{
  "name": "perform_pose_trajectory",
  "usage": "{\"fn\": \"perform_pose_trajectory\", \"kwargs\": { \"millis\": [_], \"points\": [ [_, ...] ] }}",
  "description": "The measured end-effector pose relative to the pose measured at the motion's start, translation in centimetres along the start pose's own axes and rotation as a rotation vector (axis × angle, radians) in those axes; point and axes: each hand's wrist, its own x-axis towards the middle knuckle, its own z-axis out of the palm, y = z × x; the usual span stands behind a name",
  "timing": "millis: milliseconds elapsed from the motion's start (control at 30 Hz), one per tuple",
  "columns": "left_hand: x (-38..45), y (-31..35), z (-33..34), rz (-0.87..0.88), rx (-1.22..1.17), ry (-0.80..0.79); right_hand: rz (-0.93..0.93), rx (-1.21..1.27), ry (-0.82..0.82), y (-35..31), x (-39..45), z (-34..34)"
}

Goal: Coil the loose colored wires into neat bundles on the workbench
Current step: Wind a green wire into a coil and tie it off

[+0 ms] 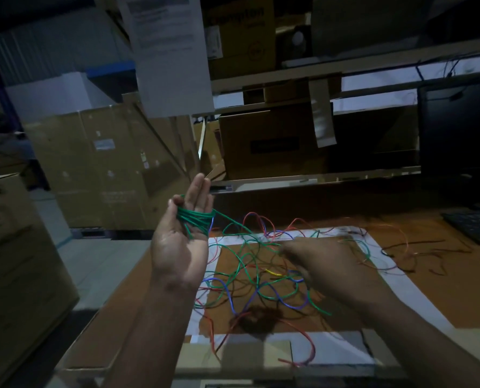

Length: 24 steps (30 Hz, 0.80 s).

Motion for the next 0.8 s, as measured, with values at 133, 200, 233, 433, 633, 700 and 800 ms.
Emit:
{"fn": "perform_pose_trajectory", "kwargs": {
  "millis": [133, 200, 233, 433, 633, 700, 800],
  "points": [
    [0.3, -1.8, -1.4, 0.067, 0.381, -0.047, -0.194, 0.095, -0.022, -1.1, 0.1, -0.1],
    [0.0, -2.7, -2.4, 0.039, 0.754, -0.054, -0.217, 0.230, 0.027, -1.6, 0.1, -0.8],
    [-0.4, -3.2, -2.5, 0.011, 0.920, -0.081, -0.204, 0.289, 0.063, -1.8, 0.2, -1.2],
    [-2.1, -5.3, -2.6, -0.096, 1.260, -0.283, -0.125, 0.306, 0.305, -1.9, 1.1, -2.9],
    [-3.2, -4.8, -0.4, -0.299, 0.819, -0.335, -0.078, 0.262, 0.348, -1.0, 1.2, -2.8],
    [-3.2, -4.2, -0.2, -0.307, 0.622, -0.320, -0.066, 0.183, 0.297, -0.8, 1.2, -2.3],
    [-3.1, -3.1, 0.2, -0.327, 0.359, -0.266, -0.051, 0.069, 0.229, -0.1, 0.9, -1.3]
  ]
}}
